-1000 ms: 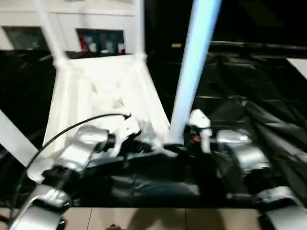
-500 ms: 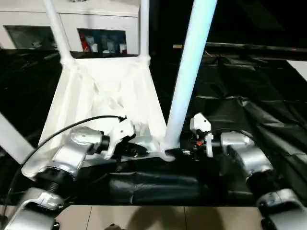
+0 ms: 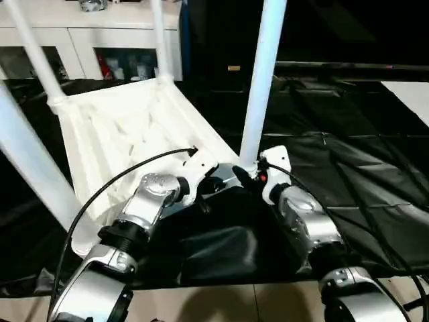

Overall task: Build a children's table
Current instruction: Rotate leg to tighten

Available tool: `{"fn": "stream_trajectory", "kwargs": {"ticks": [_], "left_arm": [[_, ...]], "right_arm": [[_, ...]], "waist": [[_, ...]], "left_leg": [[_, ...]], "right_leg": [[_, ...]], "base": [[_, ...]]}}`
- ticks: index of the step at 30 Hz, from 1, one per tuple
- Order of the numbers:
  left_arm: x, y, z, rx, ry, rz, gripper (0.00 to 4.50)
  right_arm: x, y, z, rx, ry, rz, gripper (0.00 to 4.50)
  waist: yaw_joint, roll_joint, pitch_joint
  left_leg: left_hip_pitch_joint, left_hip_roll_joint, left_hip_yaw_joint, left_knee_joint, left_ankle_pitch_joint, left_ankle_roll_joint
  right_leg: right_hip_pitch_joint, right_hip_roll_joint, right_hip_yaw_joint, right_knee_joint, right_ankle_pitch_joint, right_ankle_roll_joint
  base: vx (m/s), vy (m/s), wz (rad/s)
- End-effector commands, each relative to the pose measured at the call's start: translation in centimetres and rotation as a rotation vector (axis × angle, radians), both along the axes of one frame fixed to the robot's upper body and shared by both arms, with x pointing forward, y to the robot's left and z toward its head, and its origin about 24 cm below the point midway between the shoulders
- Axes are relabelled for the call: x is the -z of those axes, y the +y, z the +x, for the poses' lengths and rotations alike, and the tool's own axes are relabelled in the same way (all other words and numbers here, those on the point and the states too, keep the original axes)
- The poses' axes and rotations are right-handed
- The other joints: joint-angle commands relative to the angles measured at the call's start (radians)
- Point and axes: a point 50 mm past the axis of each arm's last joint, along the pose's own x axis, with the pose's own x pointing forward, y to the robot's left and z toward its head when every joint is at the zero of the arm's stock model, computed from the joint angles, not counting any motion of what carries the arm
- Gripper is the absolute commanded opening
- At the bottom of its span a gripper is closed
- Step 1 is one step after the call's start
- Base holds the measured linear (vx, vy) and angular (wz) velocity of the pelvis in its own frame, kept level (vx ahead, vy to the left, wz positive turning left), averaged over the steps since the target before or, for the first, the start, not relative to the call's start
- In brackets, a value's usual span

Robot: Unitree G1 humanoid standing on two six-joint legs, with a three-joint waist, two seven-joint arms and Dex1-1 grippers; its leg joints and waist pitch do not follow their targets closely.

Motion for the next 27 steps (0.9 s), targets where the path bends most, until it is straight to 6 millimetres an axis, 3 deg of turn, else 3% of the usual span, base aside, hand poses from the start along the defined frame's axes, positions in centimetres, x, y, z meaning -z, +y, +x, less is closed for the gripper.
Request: {"fn": "stream_trajectory", "kwargs": {"ticks": [1,4,10,15,19,22,27], "left_arm": [[-1.2,-2.9,-0.8,0.158,-0.031,-0.099,0.0],[-1.0,-1.7,-1.3,0.218,-0.01,-0.087,0.0],[-0.8,0.8,-2.6,0.359,0.057,-0.064,0.0],[-0.7,3.6,-4.2,0.489,0.151,-0.013,0.0],[-0.9,4.4,-4.6,0.514,0.17,-0.004,0.0],[-1.1,4.9,-4.5,0.509,0.169,0.0,0.0],[-1.2,4.8,-4.5,0.505,0.16,-0.008,0.0]], "right_arm": [[-0.4,3.4,-0.8,-0.237,-0.014,0.019,3.59],[-0.6,1.8,-0.9,-0.325,-0.03,-0.029,3.86],[-1.5,-1.4,-1.2,-0.505,-0.061,-0.119,3.86],[-2.7,-4.0,-1.6,-0.677,-0.061,-0.167,3.86],[-3.0,-4.6,-1.8,-0.736,-0.047,-0.184,3.86],[-3.1,-4.5,-2.0,-0.776,-0.04,-0.159,3.69],[-3.0,-3.9,-2.2,-0.799,-0.033,-0.12,3.24]], "waist": [[0.002,-0.005,-0.059],[0.004,-0.008,-0.064],[0.017,-0.007,-0.065],[0.028,-0.002,-0.062],[0.032,-0.001,-0.059],[0.039,-0.005,-0.059],[0.04,-0.005,-0.062]], "left_leg": [[0.007,0.016,-0.01,-0.072,-0.309,0.016],[0.002,0.018,-0.008,-0.069,-0.271,0.033],[0.004,0.024,-0.002,-0.065,-0.21,0.063],[0.007,0.027,0.0,-0.066,-0.239,0.054],[0.009,0.029,0.0,-0.068,-0.263,0.043],[0.011,0.028,0.0,-0.068,-0.272,0.033],[0.008,0.027,-0.001,-0.067,-0.242,0.032]], "right_leg": [[0.039,-0.066,0.035,-0.094,-0.383,-0.152],[0.048,-0.068,0.035,-0.085,-0.307,-0.179],[0.05,-0.065,0.036,-0.071,-0.187,-0.229],[0.049,-0.063,0.034,-0.069,-0.203,-0.237],[0.043,-0.063,0.035,-0.071,-0.244,-0.228],[0.042,-0.064,0.036,-0.075,-0.286,-0.213],[0.045,-0.063,0.036,-0.069,-0.237,-0.219]], "base": [[0.0,0.0,0.0],[0.0,0.0,0.0],[0.0,0.0,0.0],[0.0,0.0,0.0],[0.0,0.0,0.0],[0.0,0.0,0.0],[0.0,0.0,0.0]]}}
